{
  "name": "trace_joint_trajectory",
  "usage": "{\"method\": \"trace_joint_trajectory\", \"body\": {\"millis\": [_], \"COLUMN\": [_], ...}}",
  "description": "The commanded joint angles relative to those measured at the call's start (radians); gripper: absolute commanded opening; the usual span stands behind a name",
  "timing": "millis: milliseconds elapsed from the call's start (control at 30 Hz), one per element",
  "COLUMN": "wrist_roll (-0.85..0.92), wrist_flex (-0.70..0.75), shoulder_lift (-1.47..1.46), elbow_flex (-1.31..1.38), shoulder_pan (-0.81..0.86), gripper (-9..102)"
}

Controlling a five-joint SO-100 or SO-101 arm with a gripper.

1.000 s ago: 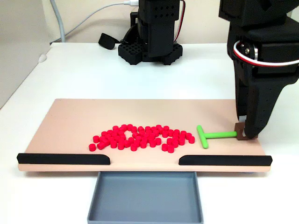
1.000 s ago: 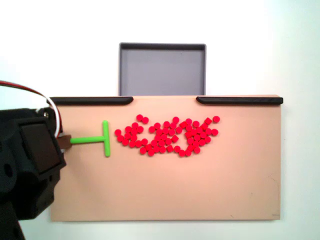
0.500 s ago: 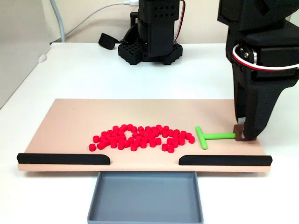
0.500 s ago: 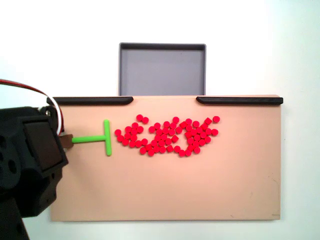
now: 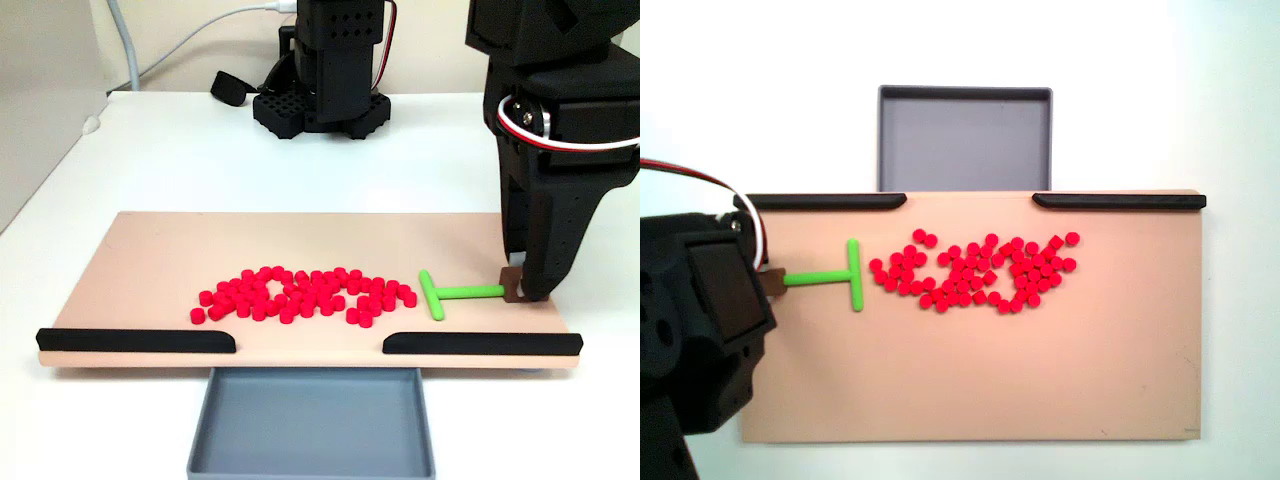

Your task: Gather the left side granules

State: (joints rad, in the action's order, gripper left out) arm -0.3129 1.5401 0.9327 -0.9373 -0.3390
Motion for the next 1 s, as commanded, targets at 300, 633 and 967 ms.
{"method": "trace_joint_trajectory", "body": {"millis": [300,633,967], "wrist_roll": [0.006,0.023,0.032], "wrist_flex": [-0.003,0.003,0.008], "shoulder_lift": [0.002,0.009,0.017], "elbow_flex": [0.021,0.015,0.005], "shoulder_pan": [0.021,0.052,0.075], "gripper": [0,0,0]}}
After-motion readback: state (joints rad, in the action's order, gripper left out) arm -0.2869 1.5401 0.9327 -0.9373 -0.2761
